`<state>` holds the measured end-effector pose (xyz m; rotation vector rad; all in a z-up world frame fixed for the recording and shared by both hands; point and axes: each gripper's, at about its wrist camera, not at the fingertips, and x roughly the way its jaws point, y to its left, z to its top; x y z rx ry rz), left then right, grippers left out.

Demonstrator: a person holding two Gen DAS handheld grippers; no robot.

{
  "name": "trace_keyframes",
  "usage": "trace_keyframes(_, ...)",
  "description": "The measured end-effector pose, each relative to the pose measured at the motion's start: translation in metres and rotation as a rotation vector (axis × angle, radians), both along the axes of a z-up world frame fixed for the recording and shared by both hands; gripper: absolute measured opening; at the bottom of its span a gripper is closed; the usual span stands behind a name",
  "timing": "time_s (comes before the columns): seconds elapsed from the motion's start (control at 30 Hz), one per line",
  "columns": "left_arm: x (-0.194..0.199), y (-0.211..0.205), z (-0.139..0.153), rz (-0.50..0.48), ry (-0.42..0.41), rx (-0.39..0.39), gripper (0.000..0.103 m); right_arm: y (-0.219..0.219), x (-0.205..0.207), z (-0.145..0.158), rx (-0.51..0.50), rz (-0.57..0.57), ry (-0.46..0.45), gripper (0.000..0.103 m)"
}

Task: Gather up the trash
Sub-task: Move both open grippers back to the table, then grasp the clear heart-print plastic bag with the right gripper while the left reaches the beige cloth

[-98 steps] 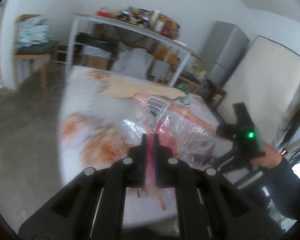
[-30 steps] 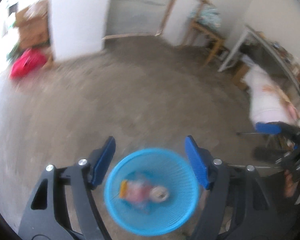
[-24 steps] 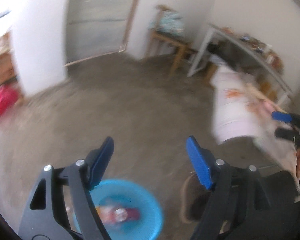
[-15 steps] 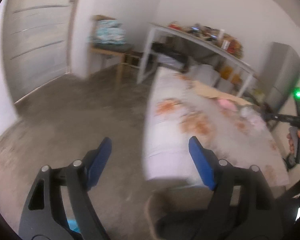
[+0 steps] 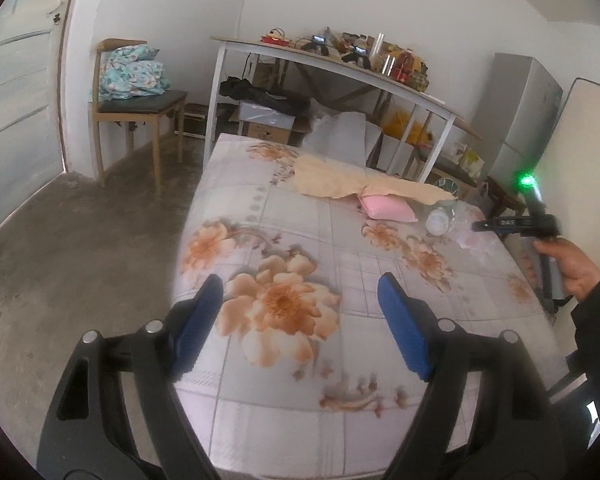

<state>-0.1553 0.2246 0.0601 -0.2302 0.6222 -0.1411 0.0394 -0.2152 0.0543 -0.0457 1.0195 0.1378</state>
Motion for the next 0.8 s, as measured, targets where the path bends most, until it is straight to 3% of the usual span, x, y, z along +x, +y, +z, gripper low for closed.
trace_keyframes(0.07,0.005,0.0,-0.003,-0.003,0.008,-0.002,0.076,0.001,0.006,-0.015,0.009,-0.004,0.03,0.097)
trace_keyframes(0.23,0.01,-0.003,-0.004,-0.01,0.006,0.001,0.076,0.003,0.003,-0.03,-0.017,0.012,-0.004,0.096)
trace_keyframes(0.3,0.011,-0.004,-0.004,-0.011,0.005,0.002,0.076,0.003,-0.001,-0.032,-0.044,0.02,-0.012,0.09)
trace_keyframes(0.37,0.013,-0.005,-0.003,-0.013,0.003,-0.001,0.077,0.0,-0.002,-0.036,-0.063,0.012,-0.011,0.076)
trace_keyframes(0.6,0.025,-0.021,0.001,-0.044,-0.007,-0.006,0.08,-0.007,-0.011,-0.036,-0.073,0.002,-0.047,0.059)
trace_keyframes(0.67,0.031,-0.027,0.002,-0.064,-0.007,-0.011,0.08,-0.008,-0.019,-0.033,-0.046,0.002,-0.066,0.044)
trace_keyframes(0.7,0.035,-0.03,0.003,-0.072,-0.008,-0.009,0.081,-0.008,-0.02,-0.031,-0.038,-0.001,-0.066,0.03)
trace_keyframes(0.73,0.042,-0.034,0.003,-0.082,-0.003,-0.003,0.082,-0.009,-0.024,-0.03,-0.031,-0.008,-0.07,0.022)
trace_keyframes(0.8,0.06,-0.039,0.001,-0.085,0.023,0.008,0.082,-0.011,-0.029,-0.03,-0.015,-0.012,-0.075,0.021)
